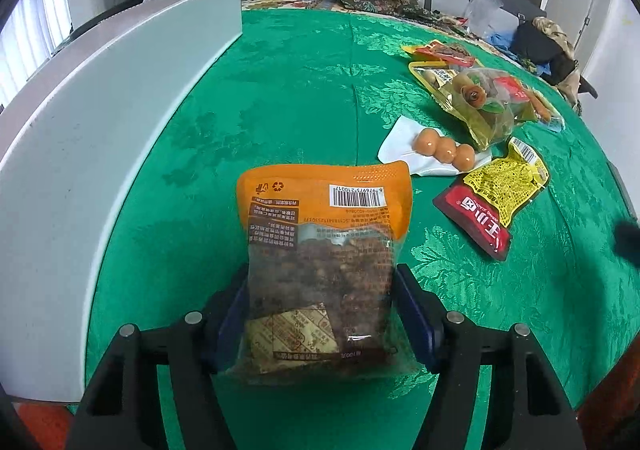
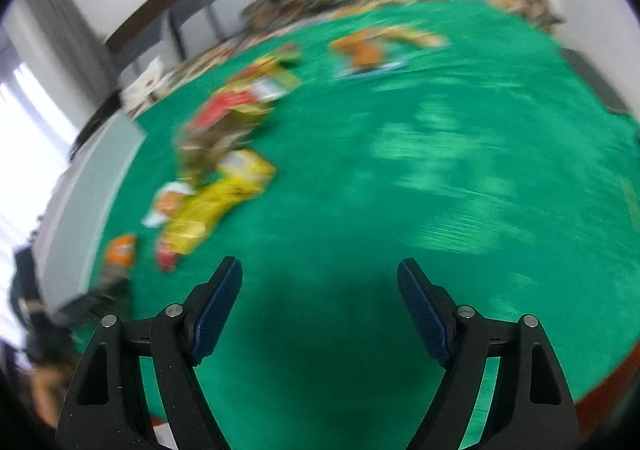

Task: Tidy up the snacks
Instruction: 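Grasp the orange-topped meat bag with the left tool while the right tool grasps the yellow packet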

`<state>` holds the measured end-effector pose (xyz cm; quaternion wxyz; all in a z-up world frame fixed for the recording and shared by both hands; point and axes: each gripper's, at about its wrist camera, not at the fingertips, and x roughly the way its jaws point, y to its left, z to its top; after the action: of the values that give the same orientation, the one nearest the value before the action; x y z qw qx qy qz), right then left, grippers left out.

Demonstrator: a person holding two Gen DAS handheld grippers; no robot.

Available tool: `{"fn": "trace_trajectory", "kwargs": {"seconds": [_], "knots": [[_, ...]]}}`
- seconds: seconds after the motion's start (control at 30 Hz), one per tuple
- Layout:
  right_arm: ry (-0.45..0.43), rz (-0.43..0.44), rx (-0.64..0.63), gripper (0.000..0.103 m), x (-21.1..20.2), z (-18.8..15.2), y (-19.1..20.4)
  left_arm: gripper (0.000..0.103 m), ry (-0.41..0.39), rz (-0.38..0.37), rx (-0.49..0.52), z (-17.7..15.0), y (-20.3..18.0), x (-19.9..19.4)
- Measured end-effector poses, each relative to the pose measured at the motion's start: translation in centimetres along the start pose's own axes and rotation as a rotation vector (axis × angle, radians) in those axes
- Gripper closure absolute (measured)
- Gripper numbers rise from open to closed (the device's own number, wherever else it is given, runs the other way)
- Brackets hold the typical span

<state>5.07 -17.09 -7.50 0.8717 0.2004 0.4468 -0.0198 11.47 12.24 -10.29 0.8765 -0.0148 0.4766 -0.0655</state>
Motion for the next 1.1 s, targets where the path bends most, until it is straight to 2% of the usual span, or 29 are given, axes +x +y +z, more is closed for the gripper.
{"fn": "trace_trajectory", "kwargs": {"seconds": [0.1, 0.17, 0.27, 0.33, 0.37, 0.43, 0.53, 0.6, 0.7, 0.8, 0.87, 0.9, 0.93, 0.97, 1.0, 1.03, 1.07, 1.1], "knots": [[0.099, 0.062, -0.017, 0.021, 3.8, 2.9, 5.1, 0.035, -0.015, 0.003, 0.032, -0.4, -0.2, 0.0], [0.128, 0.046, -0.029, 0.021, 6.9, 4.4, 8.5, 0.035, -0.021, 0.000, 0.041, -0.5, -0.2, -0.1], [0.182, -0.061, -0.088, 0.019, 11.3, 4.8, 12.0, 0.035, -0.028, -0.014, 0.042, -0.7, 0.0, -0.2], [0.144, -0.201, -0.247, 0.021, 11.9, 4.2, 13.9, 0.035, -0.029, -0.021, 0.044, -0.7, 0.1, -0.3], [0.156, -0.219, -0.312, 0.020, 12.0, 3.5, 14.2, 0.035, -0.028, -0.029, 0.040, -0.6, 0.2, -0.3], [0.163, -0.187, -0.361, 0.022, 10.7, 2.8, 13.1, 0.035, -0.024, -0.041, 0.030, -0.5, 0.5, -0.3], [0.245, -0.172, -0.295, 0.022, 8.3, 2.2, 8.7, 0.035, -0.017, -0.065, 0.010, -0.3, 1.0, -0.3], [0.222, -0.153, -0.243, 0.022, 6.2, 2.8, 6.3, 0.035, -0.017, -0.094, -0.022, 0.0, 1.5, -0.3], [0.192, -0.147, -0.221, 0.020, 4.9, 4.5, 5.7, 0.035, -0.018, -0.134, -0.065, 0.2, 2.3, -0.3], [0.248, -0.155, -0.128, 0.020, 7.5, 5.8, 6.6, 0.035, -0.019, -0.135, -0.078, 0.0, 2.6, -0.5], [0.274, -0.129, -0.061, 0.020, 9.7, 5.7, 7.6, 0.035, -0.021, -0.133, -0.088, -0.2, 2.8, -0.7], [0.310, -0.144, -0.053, 0.017, 11.3, 5.4, 8.2, 0.035, -0.023, -0.135, -0.094, -0.2, 2.9, -0.8], [0.268, -0.195, -0.098, 0.023, 11.4, 5.0, 9.3, 0.035, -0.027, -0.136, -0.097, -0.3, 2.9, -1.0], [0.250, -0.244, -0.176, 0.024, 11.8, 4.8, 10.5, 0.035, -0.030, -0.136, -0.098, -0.4, 3.0, -1.1], [0.260, -0.274, -0.212, 0.033, 12.2, 4.4, 10.9, 0.035, -0.036, -0.136, -0.095, -0.4, 3.0, -1.4], [0.237, -0.276, -0.206, 0.048, 11.6, 4.1, 10.7, 0.035, -0.040, -0.137, -0.092, -0.4, 3.0, -1.5], [0.233, -0.277, -0.186, 0.058, 10.9, 4.2, 10.0, 0.035, -0.046, -0.140, -0.088, -0.4, 2.9, -1.7], [0.250, -0.262, -0.161, 0.058, 10.5, 4.2, 9.2, 0.035, -0.052, -0.146, -0.084, -0.4, 2.8, -1.9]]}}
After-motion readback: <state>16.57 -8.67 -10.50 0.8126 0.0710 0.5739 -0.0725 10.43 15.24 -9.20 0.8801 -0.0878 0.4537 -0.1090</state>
